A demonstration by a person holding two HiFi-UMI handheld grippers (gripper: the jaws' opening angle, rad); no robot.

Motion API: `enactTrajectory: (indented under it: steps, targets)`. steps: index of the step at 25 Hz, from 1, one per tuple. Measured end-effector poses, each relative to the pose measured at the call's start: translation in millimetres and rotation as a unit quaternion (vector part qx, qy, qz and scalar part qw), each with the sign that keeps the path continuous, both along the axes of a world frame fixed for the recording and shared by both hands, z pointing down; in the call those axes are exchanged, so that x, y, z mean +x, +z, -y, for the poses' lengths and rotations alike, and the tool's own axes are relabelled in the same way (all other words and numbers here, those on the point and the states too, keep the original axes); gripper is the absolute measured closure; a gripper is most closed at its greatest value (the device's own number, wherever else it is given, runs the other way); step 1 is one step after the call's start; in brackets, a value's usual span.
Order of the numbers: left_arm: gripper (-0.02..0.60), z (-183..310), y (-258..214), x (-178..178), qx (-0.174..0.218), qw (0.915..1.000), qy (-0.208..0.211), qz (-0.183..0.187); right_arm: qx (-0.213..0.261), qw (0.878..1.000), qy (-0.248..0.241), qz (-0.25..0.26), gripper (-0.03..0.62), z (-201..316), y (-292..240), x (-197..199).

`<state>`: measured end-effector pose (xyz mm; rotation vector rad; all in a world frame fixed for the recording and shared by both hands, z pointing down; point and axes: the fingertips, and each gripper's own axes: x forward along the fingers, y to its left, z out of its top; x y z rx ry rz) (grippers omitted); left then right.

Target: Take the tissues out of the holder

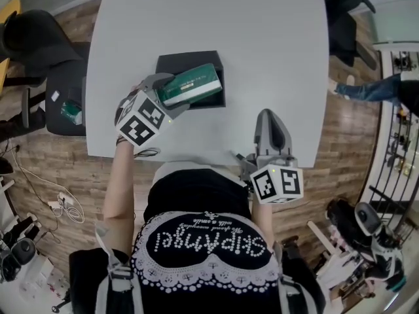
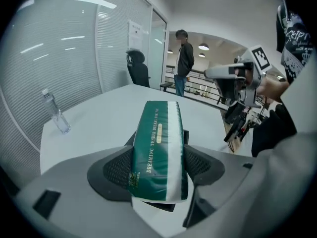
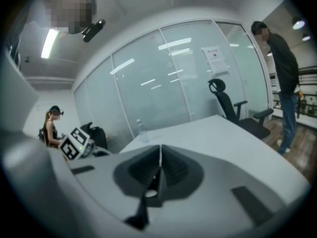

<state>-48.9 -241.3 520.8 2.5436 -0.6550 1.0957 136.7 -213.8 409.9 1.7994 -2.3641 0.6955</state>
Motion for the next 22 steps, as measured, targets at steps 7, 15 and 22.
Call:
enactTrajectory:
  steps: [7,15,22]
  targets:
    - [0.247,15.7,-71.9,-14.9,0.051,0.9789,-0.126,-0.152,0.017,1.0,-0.012,0.003,0.562,-6.7,-11.9,2.3]
    - [0.248,7.5,-160.9,-43.0,0.159,0.9274,-0.226,-0.252,0.048,0.999,-0.023,0.004,0.562,-11.9,-32.9,7.3]
    - [0.249,-27.4,-220.6,-61.6,0.241,0.8895,-0.269,-0.28,0.084,0.996,-0.035,0.008,0.562,-14.2,-58.8,10.1]
